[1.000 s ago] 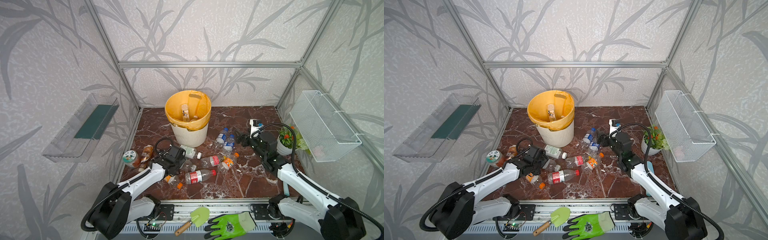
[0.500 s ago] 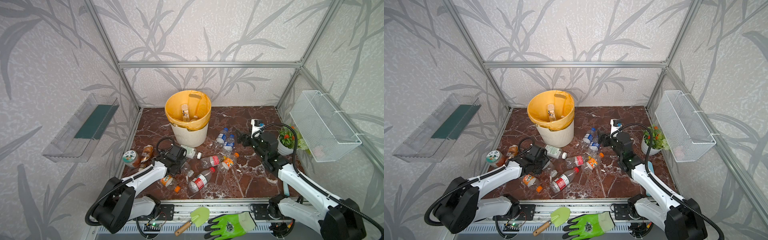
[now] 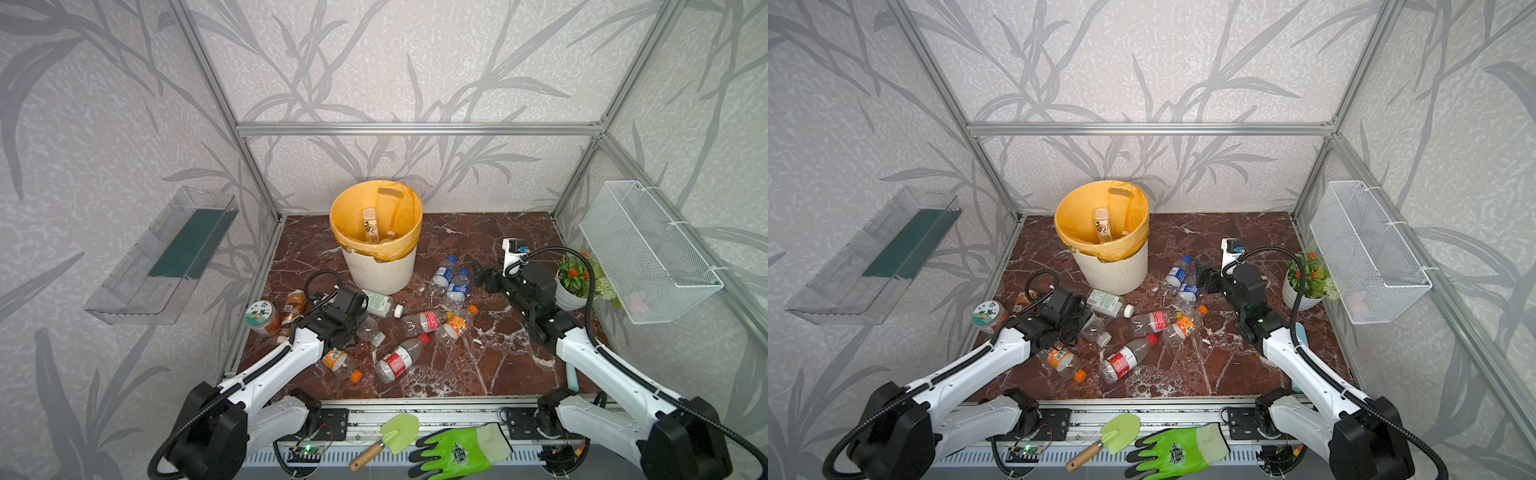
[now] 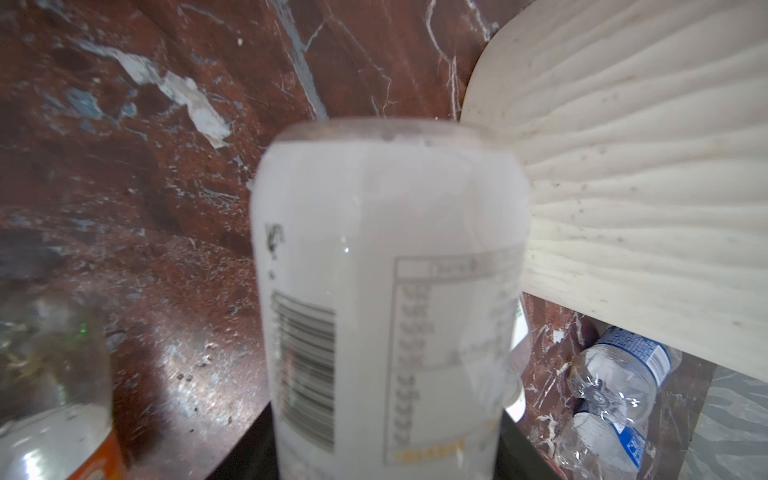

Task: Throw the plastic bottles in the bin
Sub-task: 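Lift the white bottle over the bin and open the left gripper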

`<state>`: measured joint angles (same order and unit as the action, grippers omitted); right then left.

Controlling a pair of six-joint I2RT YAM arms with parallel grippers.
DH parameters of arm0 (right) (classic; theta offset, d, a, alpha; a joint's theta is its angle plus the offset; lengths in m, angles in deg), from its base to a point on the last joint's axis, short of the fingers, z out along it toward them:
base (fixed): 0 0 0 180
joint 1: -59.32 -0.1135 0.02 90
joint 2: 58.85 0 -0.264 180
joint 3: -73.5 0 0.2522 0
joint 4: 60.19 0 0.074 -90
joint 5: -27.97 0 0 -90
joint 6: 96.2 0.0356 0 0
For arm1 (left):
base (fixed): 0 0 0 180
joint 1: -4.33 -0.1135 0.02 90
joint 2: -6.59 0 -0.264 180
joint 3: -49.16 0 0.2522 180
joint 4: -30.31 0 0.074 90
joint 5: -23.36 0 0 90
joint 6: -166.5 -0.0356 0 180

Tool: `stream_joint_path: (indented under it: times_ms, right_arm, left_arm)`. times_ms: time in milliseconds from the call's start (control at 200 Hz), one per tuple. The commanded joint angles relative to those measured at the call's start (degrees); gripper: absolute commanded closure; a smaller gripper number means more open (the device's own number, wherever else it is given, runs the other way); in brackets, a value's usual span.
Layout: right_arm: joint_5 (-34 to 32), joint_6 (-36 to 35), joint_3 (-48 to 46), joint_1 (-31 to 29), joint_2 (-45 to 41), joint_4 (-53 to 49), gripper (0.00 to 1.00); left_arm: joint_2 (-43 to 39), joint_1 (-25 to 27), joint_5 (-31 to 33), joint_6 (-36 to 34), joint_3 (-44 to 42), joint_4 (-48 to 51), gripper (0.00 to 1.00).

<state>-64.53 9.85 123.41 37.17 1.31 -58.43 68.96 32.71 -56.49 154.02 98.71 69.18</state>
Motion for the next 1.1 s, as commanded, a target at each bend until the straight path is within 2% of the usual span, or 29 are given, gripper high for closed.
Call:
stream_joint_path:
  times_ms: [0, 170, 315, 465, 550, 605, 695, 785, 965, 1100]
  right_arm:
    - [-0.22, 0.12, 0.24, 0.27, -1.19, 0.12, 0.10]
    - [-0.44, 0.03, 0.56, 0.38, -1.19, 0.29, 0.10]
    - [-0.48, -0.12, 0.71, 0.44, -0.86, 0.42, 0.10]
    - [-0.57, 0.02, 0.56, 0.45, -0.66, 0.98, 0.10]
    - [-0.48, 0.11, 0.59, 0.53, -0.75, 1.32, 0.10]
    - [-0.31, 0.19, 0.47, 0.57, -0.84, 1.55, 0.10]
    - [-0.05, 0.62, 0.34, 0.51, -0.84, 2.02, 0.10]
    - [0.47, 1.13, 0.20, 0.53, -1.00, 2.34, 0.10]
    - [0.40, 0.84, -0.32, 0.53, -3.05, 1.56, 0.10]
    - [-0.13, 0.39, -0.56, 0.53, -4.63, 0.26, 0.10]
  left_arm:
    - [-3.61, -0.05, 4.89, -1.04, 2.73, 6.03, 0.46]
    - [-10.75, 0.03, 10.86, -4.41, 5.64, 10.67, 0.48]
    - [-17.45, 0.02, 18.94, -12.04, 10.93, 14.37, 0.50]
    - [-21.50, 0.01, 29.82, -25.72, 19.64, 14.87, 0.50]
    - [-21.94, -0.03, 34.79, -36.90, 25.27, 10.28, 0.51]
    - [-21.34, -0.02, 35.85, -44.94, 28.17, 4.84, 0.51]
    - [-18.67, 0.00, 34.19, -55.68, 32.61, -4.71, 0.52]
    - [-13.63, 0.00, 29.23, -61.84, 36.77, -11.95, 0.53]
    - [-0.16, 0.01, 16.16, -64.79, 44.01, -17.10, 0.55]
    - [10.36, -0.16, 11.41, -63.24, 46.39, -18.62, 0.51]
